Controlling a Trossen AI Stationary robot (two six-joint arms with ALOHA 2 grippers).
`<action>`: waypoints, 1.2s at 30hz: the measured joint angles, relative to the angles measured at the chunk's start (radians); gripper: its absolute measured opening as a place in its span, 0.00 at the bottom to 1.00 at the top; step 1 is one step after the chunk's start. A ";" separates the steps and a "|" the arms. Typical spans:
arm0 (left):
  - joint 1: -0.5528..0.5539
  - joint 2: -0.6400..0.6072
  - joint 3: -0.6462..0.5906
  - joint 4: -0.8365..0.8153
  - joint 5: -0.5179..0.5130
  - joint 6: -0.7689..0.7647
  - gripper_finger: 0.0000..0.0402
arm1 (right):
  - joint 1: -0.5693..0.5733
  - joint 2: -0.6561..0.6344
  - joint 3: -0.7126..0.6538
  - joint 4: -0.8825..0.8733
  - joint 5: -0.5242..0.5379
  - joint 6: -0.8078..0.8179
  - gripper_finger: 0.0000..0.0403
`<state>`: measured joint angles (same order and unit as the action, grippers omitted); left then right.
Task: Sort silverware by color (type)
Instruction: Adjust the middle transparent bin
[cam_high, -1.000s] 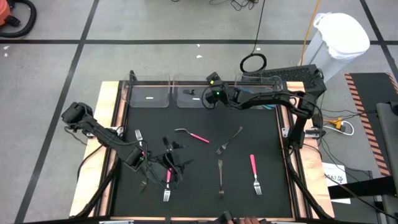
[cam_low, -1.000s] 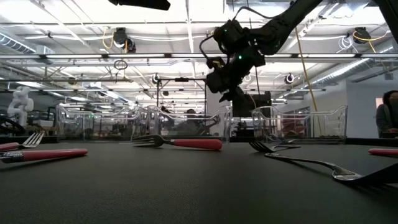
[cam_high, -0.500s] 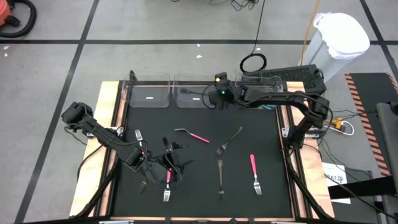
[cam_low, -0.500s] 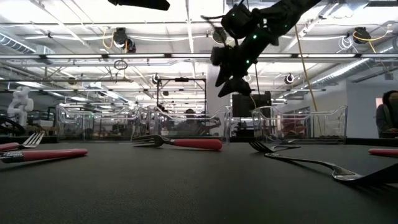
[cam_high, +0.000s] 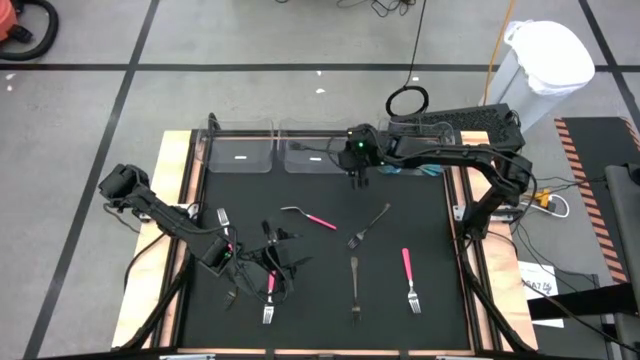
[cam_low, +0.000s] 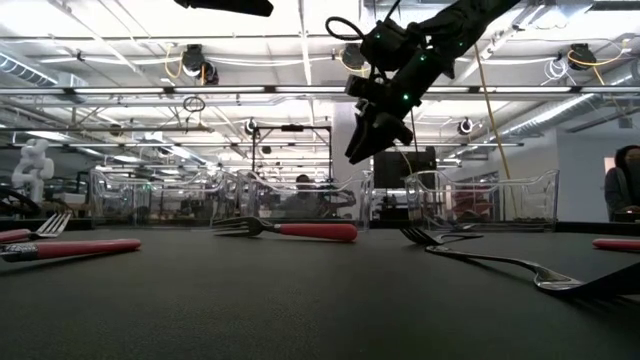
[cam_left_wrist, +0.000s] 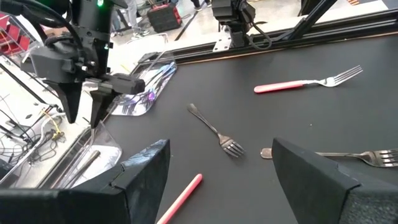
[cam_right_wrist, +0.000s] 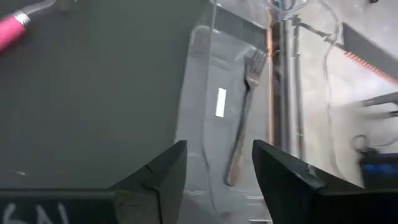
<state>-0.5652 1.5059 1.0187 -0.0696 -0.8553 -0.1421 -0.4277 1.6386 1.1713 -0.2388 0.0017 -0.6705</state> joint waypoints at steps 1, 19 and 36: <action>0.000 0.000 0.000 0.000 0.000 0.000 0.71 | -0.006 0.000 0.000 -0.003 -0.013 0.009 0.44; 0.000 0.000 0.000 0.009 0.000 0.021 0.71 | -0.076 0.042 0.000 -0.089 -0.058 -0.005 0.39; 0.001 0.000 0.000 0.010 -0.001 0.024 0.71 | -0.076 0.040 0.001 -0.158 0.035 -0.028 0.02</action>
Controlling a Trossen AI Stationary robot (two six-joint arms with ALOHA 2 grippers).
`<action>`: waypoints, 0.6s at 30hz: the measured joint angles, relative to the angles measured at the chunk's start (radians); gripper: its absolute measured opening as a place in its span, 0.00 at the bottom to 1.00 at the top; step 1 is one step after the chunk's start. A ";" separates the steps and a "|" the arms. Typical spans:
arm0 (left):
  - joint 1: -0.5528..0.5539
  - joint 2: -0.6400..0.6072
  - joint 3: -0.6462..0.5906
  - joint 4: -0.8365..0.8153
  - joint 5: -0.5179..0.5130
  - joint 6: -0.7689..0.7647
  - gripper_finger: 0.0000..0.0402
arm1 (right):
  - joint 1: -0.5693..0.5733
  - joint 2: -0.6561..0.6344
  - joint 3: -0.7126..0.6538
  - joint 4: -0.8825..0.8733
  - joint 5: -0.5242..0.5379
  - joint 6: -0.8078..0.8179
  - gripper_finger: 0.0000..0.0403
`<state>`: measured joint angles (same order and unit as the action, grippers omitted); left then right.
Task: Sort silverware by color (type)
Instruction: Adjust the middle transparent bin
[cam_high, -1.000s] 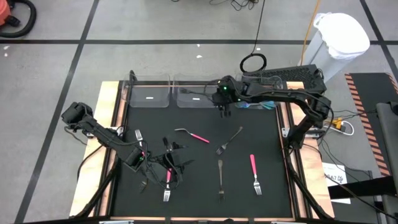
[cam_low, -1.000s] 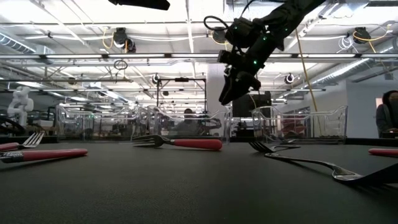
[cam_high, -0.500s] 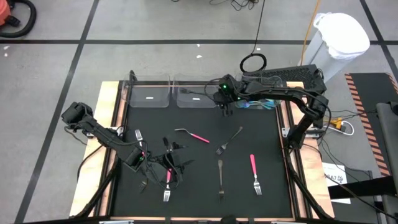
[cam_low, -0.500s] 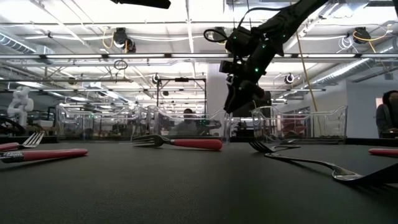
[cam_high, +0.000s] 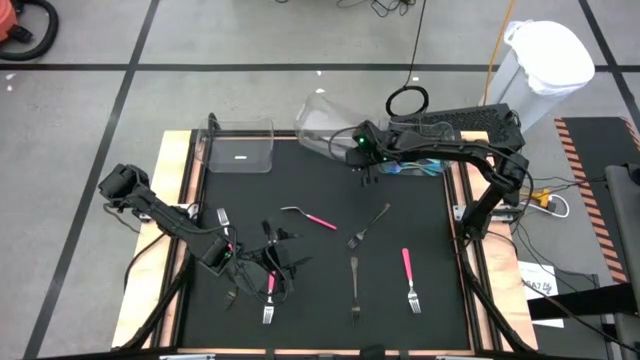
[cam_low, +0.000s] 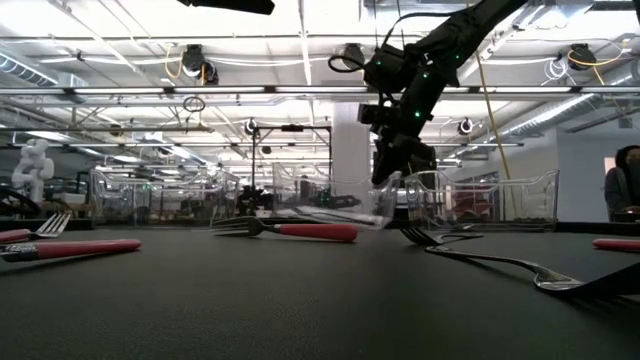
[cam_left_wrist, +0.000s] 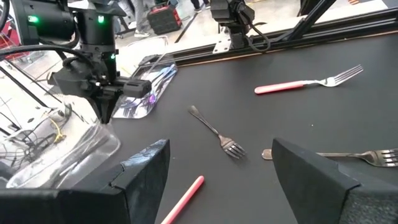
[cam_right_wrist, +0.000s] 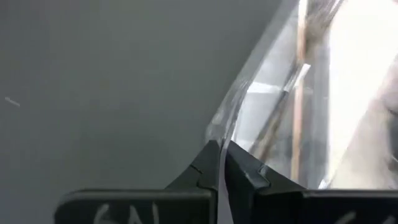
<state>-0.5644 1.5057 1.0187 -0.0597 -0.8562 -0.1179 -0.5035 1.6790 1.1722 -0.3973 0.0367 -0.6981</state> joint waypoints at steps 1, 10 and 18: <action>0.000 0.000 0.000 0.000 0.000 0.000 0.71 | -0.001 0.000 0.000 -0.003 0.015 -0.001 0.02; 0.000 0.000 0.000 -0.002 0.000 0.000 0.71 | 0.000 0.000 0.000 -0.019 0.042 -0.077 0.02; 0.000 0.000 0.000 -0.002 0.000 0.002 0.71 | 0.001 -0.034 -0.003 -0.070 0.036 -0.100 0.02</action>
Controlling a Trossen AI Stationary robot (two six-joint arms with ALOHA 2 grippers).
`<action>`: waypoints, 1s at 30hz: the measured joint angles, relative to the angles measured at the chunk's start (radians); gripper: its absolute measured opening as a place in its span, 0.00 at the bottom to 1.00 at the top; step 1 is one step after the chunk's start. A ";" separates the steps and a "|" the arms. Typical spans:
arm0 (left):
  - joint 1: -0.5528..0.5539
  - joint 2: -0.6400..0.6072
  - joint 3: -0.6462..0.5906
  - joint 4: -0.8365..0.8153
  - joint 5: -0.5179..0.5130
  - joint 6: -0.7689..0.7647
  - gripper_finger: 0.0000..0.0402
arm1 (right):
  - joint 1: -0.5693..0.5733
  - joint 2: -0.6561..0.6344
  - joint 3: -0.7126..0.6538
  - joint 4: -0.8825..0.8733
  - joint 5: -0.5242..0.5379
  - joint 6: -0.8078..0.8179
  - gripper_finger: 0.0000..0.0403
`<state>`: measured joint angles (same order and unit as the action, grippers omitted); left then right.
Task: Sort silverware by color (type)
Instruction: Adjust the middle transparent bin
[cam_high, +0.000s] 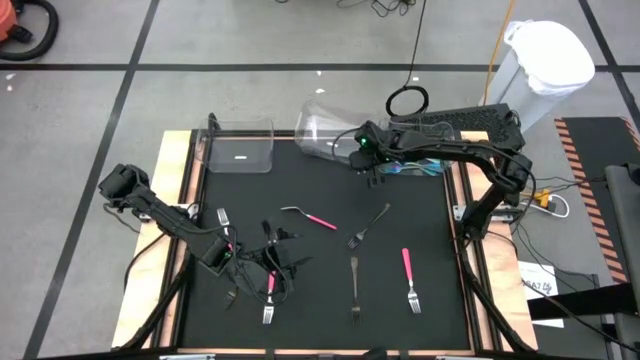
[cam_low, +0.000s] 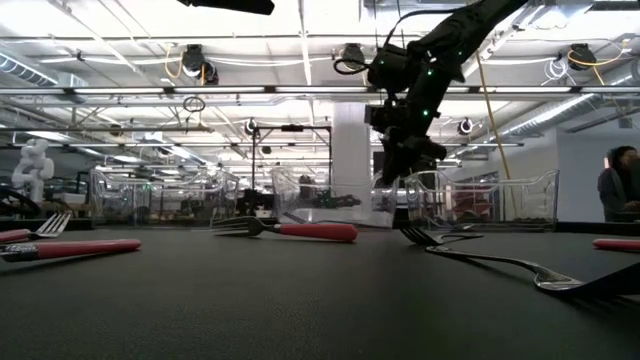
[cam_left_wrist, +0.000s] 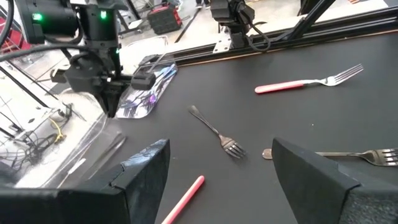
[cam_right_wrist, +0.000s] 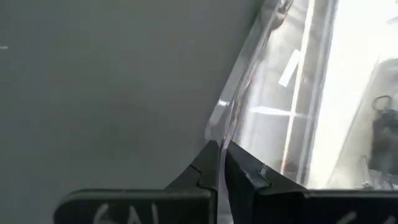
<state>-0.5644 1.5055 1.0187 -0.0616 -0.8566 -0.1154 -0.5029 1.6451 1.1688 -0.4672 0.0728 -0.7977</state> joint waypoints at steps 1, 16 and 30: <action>0.000 0.000 0.000 0.000 0.000 0.000 0.71 | 0.000 -0.010 -0.001 -0.007 -0.005 0.000 0.02; 0.003 0.000 0.000 0.033 -0.004 0.027 0.71 | -0.016 -0.079 0.001 -0.111 -0.207 -0.156 0.02; 0.002 0.000 0.000 0.037 -0.004 0.027 0.71 | -0.058 -0.079 0.001 -0.170 -0.260 -0.186 0.02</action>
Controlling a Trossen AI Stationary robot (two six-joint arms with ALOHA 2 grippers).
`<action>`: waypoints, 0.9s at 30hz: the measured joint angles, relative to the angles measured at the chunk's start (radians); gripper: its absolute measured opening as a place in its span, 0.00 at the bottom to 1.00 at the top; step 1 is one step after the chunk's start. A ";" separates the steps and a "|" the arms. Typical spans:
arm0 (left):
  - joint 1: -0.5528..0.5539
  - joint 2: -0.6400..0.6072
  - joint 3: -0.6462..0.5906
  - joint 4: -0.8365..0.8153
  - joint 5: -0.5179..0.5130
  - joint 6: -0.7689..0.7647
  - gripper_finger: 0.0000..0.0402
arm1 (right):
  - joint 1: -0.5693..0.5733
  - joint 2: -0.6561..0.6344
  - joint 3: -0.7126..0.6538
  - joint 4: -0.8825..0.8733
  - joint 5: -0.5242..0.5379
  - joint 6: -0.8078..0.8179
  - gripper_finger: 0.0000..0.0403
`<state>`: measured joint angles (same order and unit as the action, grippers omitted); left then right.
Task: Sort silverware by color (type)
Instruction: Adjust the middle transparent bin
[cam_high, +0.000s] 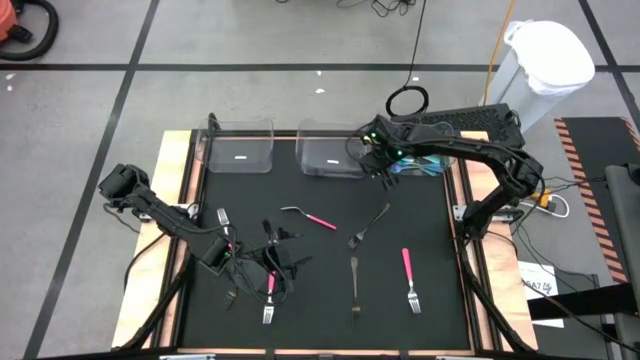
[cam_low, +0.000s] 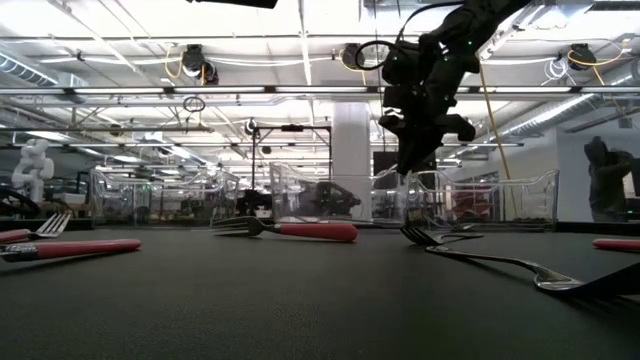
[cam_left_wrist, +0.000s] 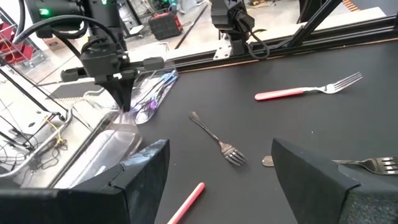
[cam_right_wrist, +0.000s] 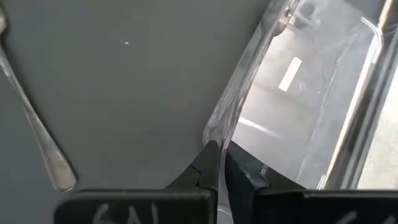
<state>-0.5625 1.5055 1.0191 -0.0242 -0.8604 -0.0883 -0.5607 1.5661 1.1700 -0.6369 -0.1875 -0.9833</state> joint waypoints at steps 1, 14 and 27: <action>0.000 0.000 0.000 0.000 0.000 0.000 0.71 | -0.002 0.000 0.000 0.000 0.000 0.001 0.03; 0.000 0.000 0.000 0.000 0.000 0.000 0.71 | -0.003 0.000 0.002 0.101 0.001 0.026 0.24; 0.000 0.000 0.000 -0.001 0.001 0.000 0.71 | 0.063 -0.073 0.002 0.099 0.108 0.141 0.29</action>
<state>-0.5625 1.5055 1.0191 -0.0250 -0.8597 -0.0880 -0.4981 1.4928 1.1717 -0.5378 -0.0795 -0.8422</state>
